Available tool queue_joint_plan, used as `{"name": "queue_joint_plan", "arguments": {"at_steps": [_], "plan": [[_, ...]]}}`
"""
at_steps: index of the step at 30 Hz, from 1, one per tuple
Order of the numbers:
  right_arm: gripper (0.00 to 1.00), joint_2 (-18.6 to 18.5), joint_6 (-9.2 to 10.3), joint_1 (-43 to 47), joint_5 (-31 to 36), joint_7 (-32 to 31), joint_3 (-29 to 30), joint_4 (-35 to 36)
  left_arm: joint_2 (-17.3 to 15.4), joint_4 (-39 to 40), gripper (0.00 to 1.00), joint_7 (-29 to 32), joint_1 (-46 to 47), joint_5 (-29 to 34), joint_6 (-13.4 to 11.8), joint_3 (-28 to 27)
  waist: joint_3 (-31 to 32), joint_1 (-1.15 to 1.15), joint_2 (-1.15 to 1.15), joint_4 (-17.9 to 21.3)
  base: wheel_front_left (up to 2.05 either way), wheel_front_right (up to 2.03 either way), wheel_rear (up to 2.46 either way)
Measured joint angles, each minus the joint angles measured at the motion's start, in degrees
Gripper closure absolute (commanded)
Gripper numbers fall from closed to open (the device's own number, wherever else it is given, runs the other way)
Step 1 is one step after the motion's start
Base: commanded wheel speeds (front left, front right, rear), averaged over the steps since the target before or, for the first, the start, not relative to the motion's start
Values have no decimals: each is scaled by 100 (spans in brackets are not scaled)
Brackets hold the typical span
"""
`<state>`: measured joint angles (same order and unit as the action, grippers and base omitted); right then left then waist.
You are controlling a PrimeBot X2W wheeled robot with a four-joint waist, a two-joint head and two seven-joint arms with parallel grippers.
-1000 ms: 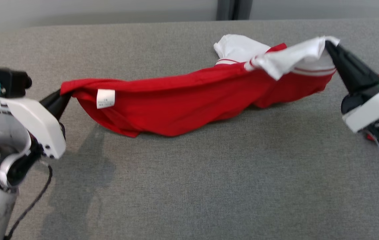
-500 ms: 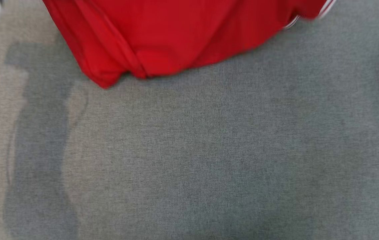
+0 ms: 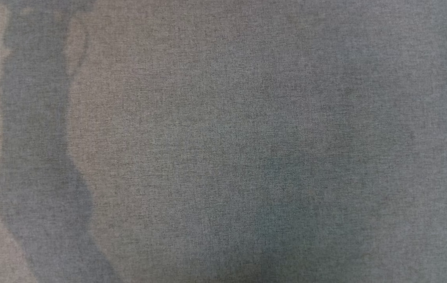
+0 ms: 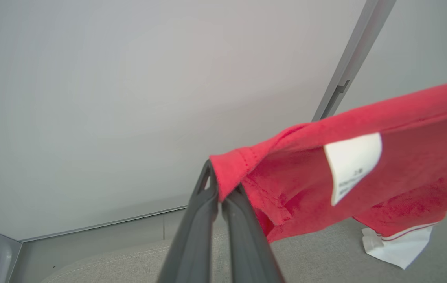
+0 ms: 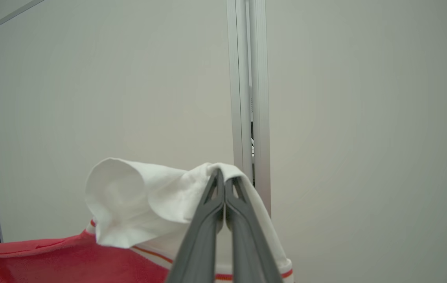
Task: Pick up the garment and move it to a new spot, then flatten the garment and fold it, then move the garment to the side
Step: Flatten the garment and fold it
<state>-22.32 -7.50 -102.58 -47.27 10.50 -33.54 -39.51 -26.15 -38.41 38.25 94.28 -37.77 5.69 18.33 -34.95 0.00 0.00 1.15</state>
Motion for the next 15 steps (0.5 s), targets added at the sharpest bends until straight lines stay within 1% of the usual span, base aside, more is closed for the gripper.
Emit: {"name": "queue_joint_plan", "arguments": {"at_steps": [3, 7, 10, 12, 15], "plan": [[100, 46, 0, -49, -125, 62, -212, -105, 96, -277, 100, -148, 104, -45, 73, 48, 42, 0, 0, -14, 0, 0, 0], [100, -19, 1, 118, -343, -3, -654, -163, 170, -621, 100, -200, 13, -129, 140, 268, 148, 0, 0, -18, 0, 0, 0], [100, -164, 1, 461, -559, -47, -1017, -12, 84, -599, 100, -131, -378, -246, 157, 638, 281, 0, 0, -8, 0, 0, 0], [100, -280, 1, 717, -789, -176, -1238, 100, -11, -420, 100, -13, -786, -489, 176, 964, 403, 0, 0, -7, 0, 0, 0], [100, -527, 1, 1202, -1124, -397, -1599, 364, -237, -153, 100, 177, -1369, -945, 175, 1277, 639, 0, 0, -8, 0, 0, 0]]}}
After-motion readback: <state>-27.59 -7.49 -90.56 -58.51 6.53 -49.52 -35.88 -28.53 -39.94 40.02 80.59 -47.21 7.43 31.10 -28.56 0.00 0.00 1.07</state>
